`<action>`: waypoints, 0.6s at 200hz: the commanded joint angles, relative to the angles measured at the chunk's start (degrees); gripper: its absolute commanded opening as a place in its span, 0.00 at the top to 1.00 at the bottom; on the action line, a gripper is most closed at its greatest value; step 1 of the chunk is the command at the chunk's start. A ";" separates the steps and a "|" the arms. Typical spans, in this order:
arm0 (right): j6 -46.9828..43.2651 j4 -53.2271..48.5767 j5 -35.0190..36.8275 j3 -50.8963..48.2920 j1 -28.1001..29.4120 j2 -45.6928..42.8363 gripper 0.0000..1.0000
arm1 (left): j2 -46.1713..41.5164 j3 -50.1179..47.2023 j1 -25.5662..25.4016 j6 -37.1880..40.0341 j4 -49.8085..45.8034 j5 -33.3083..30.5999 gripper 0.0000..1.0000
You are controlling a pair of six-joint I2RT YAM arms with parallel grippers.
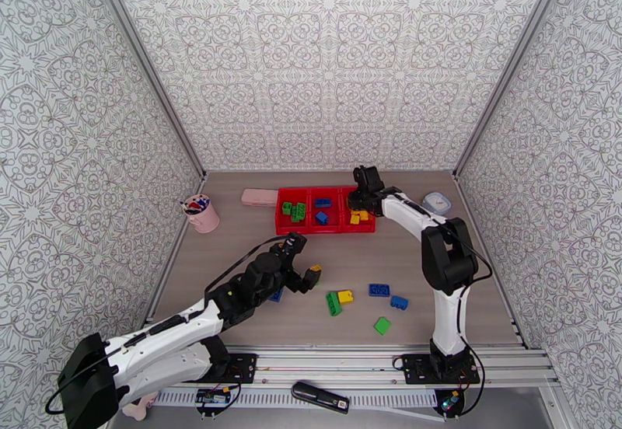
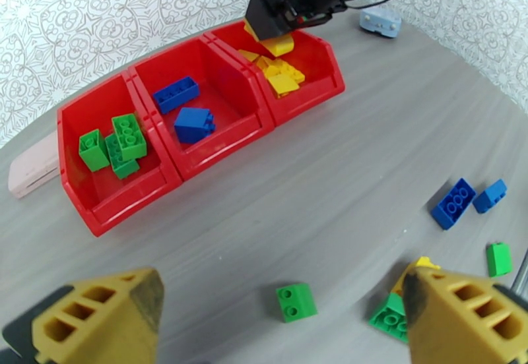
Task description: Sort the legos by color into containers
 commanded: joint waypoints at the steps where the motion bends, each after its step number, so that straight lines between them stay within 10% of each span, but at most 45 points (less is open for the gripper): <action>1: -0.35 -1.59 -0.79 1.78 -0.53 -0.72 0.68 | -1.15 1.55 -0.47 0.24 -1.74 -0.90 0.00; 45: 3.49 2.01 -2.38 -9.40 -0.40 -11.08 0.35 | -2.27 1.33 -0.45 1.39 -1.78 -0.88 0.00; 120: 11.26 -1.47 0.36 -36.18 3.00 -34.94 0.19 | -1.71 1.54 -0.94 7.27 -0.64 6.43 0.00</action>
